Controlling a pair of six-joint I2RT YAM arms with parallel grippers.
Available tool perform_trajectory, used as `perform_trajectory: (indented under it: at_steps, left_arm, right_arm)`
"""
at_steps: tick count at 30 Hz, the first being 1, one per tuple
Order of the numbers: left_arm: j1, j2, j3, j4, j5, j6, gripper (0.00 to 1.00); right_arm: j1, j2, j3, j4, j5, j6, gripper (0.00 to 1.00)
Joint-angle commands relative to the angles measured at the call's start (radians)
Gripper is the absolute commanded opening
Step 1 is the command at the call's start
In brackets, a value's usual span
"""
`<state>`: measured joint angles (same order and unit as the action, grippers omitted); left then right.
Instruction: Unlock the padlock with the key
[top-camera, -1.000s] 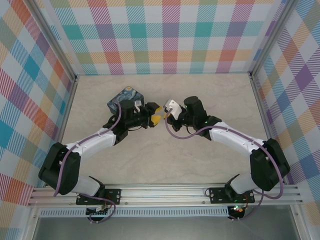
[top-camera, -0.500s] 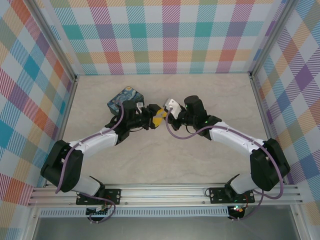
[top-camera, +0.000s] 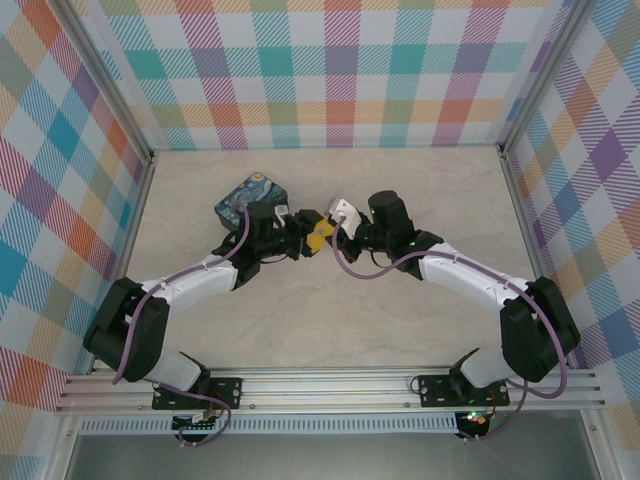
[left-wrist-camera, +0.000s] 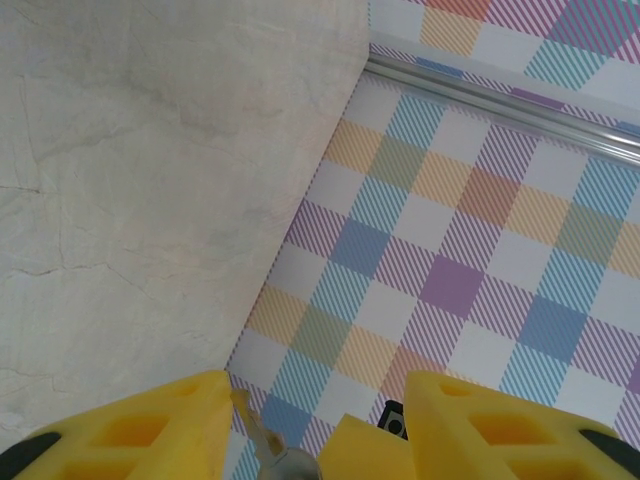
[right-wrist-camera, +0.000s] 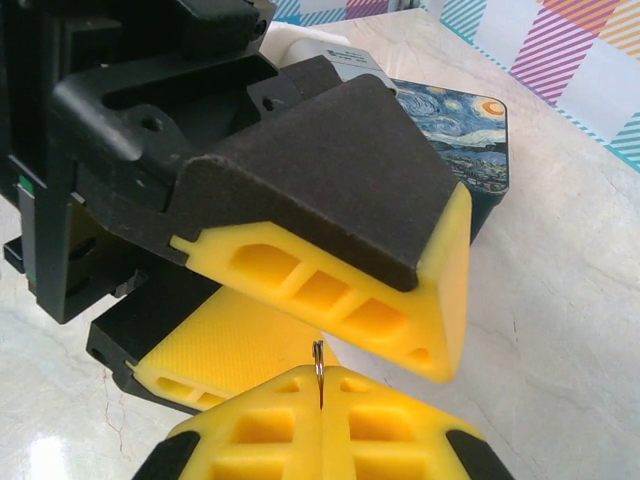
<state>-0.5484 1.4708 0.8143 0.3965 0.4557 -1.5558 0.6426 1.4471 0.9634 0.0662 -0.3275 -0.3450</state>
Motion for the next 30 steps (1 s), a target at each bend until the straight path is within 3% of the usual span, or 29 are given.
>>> perform_trajectory:
  at_steps: [1, 10, 30]
  left_arm:
    - [-0.008, 0.014, -0.015, 0.046, 0.020, -0.018, 0.47]
    - [-0.008, 0.016, -0.017, 0.051, 0.018, -0.020, 0.39]
    - [-0.008, 0.016, -0.025, 0.035, 0.015, -0.020, 0.09]
  right_arm:
    - [-0.002, 0.004, 0.029, -0.003, -0.038, 0.001, 0.00]
    - [-0.001, 0.001, 0.024, -0.015, -0.039, -0.002, 0.00]
    - [-0.001, -0.020, 0.005, -0.009, -0.009, -0.004, 0.00]
